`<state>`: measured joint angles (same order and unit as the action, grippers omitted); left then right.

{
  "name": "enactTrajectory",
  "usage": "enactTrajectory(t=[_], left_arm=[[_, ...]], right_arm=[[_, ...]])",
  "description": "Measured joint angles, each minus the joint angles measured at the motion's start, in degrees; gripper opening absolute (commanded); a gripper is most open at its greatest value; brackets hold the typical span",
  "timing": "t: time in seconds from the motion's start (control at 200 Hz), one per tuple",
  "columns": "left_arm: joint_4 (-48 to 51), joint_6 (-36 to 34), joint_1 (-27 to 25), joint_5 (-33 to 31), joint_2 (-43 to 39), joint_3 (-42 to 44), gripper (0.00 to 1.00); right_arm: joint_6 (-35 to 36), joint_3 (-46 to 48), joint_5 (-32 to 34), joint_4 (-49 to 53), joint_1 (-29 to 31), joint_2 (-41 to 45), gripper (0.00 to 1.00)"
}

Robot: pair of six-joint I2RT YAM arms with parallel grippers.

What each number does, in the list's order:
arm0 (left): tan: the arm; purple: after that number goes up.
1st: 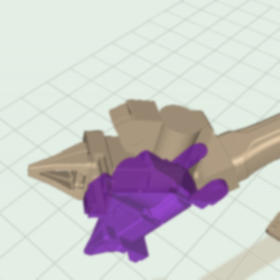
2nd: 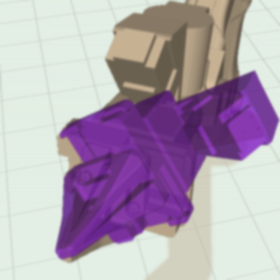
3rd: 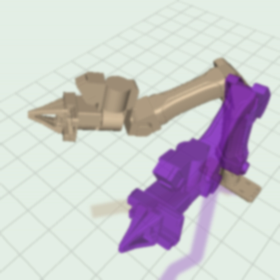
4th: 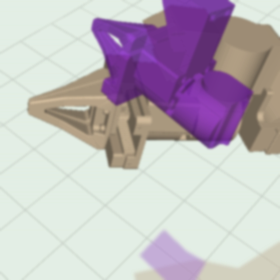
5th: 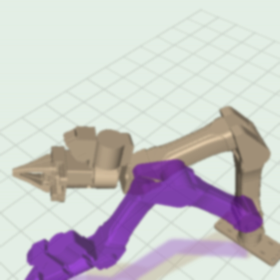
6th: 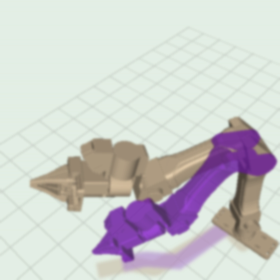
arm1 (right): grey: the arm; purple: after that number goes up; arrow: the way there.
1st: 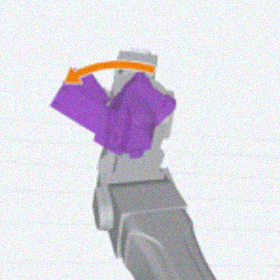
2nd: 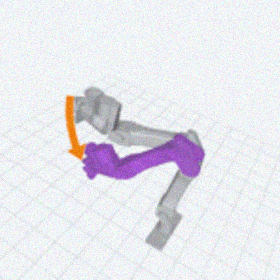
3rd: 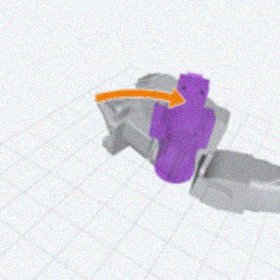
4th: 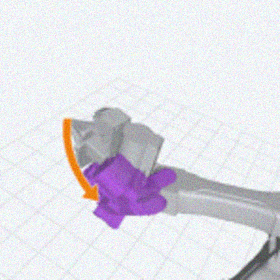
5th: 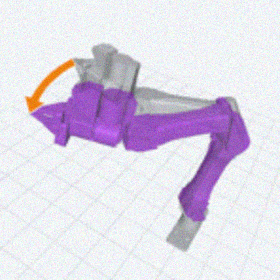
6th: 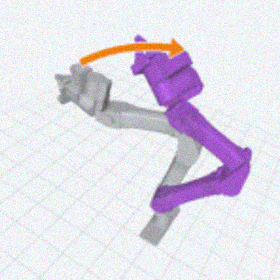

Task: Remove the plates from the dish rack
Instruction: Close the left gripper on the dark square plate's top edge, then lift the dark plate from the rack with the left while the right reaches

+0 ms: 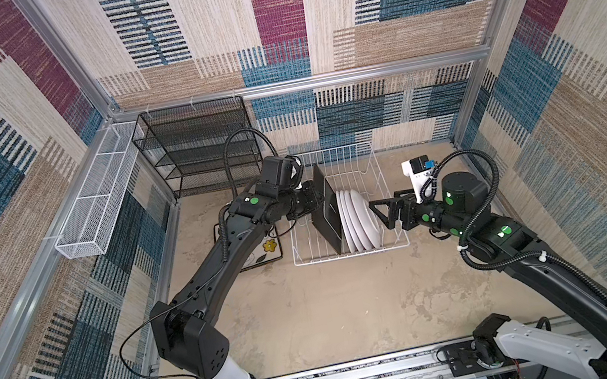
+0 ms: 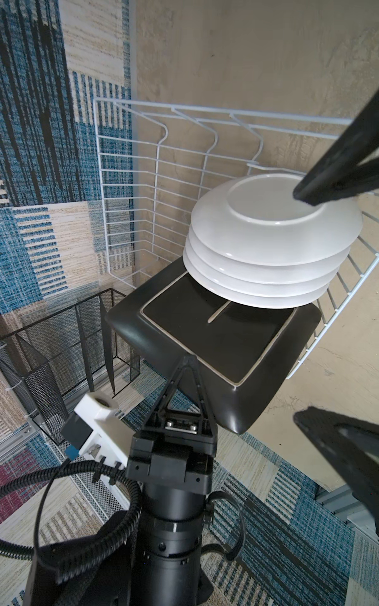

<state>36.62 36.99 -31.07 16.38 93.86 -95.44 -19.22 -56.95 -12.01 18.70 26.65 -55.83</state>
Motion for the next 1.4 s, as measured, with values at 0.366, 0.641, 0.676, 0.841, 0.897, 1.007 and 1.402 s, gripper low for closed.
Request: enactTrajectory(t=[0.366, 0.641, 0.676, 0.841, 0.897, 1.007, 1.402], left_arm=[[2.3, -4.1, 0.0, -2.7, -0.4, -2.7, 0.00], [3.9, -6.1, 0.0, -3.1, -0.4, -4.5, 0.00], [4.3, -6.5, 0.0, -3.2, -0.4, -4.9, 0.00], [5.4, -9.4, 0.1, -3.7, -0.4, -7.6, 0.00], [5.6, -10.5, 0.0, -3.8, -0.4, -8.6, 0.00], [6.0, -13.1, 0.0, -3.8, -0.4, -10.2, 0.00], [7.8, -22.8, 0.0, -4.3, -1.2, -11.0, 0.00]], right_arm=[[0.0, 0.0, -0.4, -0.9, 0.0, -0.7, 0.99], [0.0, 0.0, -0.5, -1.1, 0.0, -0.8, 0.99], [0.0, 0.0, -0.4, -1.1, 0.0, -0.9, 0.99], [-1.7, -1.7, 0.7, -0.4, 0.0, -3.0, 0.99], [-2.3, -2.3, 0.8, -0.1, 0.0, -3.9, 0.99], [-3.5, -2.9, 1.1, 0.9, 0.0, -5.3, 0.99], [-7.1, -4.5, 1.0, 0.9, 0.0, -5.8, 0.99]])
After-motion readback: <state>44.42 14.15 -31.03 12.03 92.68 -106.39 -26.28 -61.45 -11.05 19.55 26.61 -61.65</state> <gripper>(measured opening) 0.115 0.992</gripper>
